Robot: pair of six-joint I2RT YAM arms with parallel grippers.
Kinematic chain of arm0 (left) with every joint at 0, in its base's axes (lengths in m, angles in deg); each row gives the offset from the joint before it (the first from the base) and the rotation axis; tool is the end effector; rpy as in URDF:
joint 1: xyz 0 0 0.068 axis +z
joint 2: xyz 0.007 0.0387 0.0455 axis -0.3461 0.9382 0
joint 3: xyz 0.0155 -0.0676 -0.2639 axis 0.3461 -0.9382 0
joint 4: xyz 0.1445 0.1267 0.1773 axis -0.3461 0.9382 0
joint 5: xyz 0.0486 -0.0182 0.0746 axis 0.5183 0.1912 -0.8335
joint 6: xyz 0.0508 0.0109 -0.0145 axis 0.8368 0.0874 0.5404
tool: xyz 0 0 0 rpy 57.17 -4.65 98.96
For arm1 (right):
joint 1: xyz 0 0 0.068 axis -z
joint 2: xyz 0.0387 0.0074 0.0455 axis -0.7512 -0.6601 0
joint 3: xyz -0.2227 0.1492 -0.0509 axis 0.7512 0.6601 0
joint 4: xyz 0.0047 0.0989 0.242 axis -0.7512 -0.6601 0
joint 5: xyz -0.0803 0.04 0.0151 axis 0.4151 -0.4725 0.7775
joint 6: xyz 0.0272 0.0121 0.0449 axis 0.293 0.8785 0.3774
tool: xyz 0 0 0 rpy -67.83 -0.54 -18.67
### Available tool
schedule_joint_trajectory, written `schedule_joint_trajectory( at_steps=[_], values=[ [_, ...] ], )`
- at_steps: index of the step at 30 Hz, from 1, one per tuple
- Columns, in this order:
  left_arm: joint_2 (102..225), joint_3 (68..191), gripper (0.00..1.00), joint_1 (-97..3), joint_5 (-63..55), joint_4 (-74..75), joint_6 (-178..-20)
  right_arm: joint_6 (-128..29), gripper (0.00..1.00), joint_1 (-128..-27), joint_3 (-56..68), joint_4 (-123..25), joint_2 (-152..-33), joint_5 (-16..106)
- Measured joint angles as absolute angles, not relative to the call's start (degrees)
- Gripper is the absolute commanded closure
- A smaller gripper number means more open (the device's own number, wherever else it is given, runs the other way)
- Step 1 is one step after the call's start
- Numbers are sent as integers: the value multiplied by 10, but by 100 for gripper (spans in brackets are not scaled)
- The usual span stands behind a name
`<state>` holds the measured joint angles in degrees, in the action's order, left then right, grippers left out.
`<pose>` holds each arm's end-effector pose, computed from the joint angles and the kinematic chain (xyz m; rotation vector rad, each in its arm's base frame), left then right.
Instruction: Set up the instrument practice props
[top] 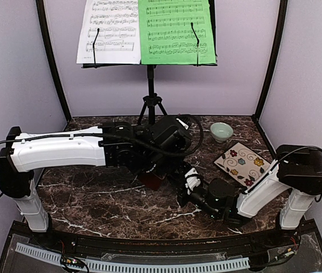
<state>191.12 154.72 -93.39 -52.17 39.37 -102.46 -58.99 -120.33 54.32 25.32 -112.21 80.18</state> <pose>0.1393 -0.3800 0.3390 0.7218 1.9843 -0.0917 0.1105 0.2816 0.1535 -0.6411 1.4690 0.5731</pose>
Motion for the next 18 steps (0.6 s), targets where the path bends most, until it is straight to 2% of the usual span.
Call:
schedule_joint_trajectory(
  at_steps=[10, 18],
  values=[
    [1910, 1545, 91, -935, -518, 389, -1018, -584, 80, -1203, 543, 252, -1122, 819],
    [1900, 1538, 91, -937, -512, 382, -1018, -575, 92, -1203, 544, 246, -1121, 827]
  ],
)
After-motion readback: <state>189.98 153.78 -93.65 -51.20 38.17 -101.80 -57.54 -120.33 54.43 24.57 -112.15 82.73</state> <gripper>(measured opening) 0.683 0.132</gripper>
